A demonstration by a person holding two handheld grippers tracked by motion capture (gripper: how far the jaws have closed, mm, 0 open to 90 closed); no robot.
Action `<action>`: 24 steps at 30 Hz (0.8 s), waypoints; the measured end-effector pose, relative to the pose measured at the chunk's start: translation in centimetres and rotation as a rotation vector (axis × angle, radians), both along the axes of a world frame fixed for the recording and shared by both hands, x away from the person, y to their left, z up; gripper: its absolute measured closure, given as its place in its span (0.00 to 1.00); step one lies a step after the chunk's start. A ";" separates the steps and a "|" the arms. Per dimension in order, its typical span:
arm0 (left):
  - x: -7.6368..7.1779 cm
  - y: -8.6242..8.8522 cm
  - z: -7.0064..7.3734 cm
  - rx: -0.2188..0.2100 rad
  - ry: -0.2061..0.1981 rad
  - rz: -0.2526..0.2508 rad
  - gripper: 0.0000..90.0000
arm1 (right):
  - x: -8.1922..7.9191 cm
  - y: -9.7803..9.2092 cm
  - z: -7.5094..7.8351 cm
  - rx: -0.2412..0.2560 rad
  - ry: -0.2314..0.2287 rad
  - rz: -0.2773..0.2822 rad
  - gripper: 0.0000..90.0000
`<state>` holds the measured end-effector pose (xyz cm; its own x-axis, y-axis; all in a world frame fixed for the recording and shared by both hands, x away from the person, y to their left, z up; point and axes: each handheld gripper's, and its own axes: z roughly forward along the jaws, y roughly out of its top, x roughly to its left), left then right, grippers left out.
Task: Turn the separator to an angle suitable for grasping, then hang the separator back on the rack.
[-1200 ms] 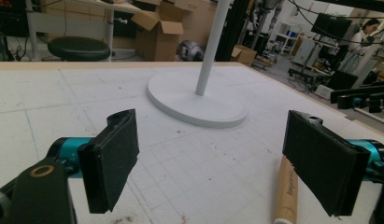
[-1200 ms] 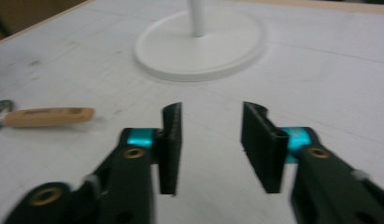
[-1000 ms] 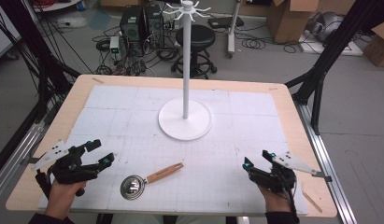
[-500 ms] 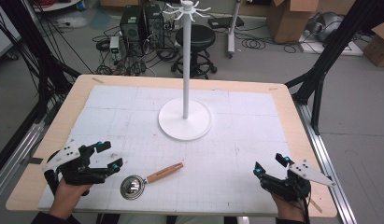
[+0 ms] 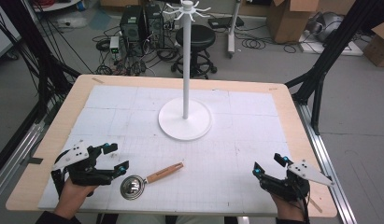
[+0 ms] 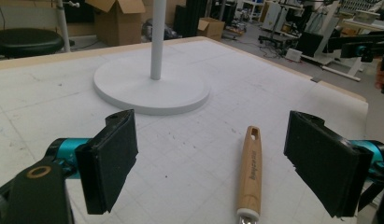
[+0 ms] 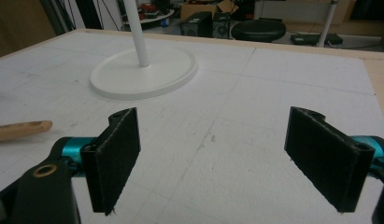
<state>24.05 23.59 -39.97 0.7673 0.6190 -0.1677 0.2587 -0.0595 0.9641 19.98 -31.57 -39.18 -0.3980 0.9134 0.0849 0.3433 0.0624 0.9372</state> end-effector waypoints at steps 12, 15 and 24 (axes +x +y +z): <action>0.2 -2.4 1.0 0.055 0.000 -0.038 0.19 | 0.1 0.1 0.0 0.014 0.007 0.006 0.19; 0.9 -3.3 1.1 0.095 0.027 -0.056 0.19 | 0.2 0.2 0.0 0.008 0.004 0.017 0.19; 2.4 -6.9 1.0 0.185 0.070 -0.146 0.19 | 0.1 -0.1 0.0 0.025 0.001 0.011 0.19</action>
<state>26.48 16.70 -38.93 0.8412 0.5278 -0.1179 0.3005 -0.2750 0.9133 20.11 -31.68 -39.14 -0.4075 0.9067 0.1086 0.3441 0.0423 0.9380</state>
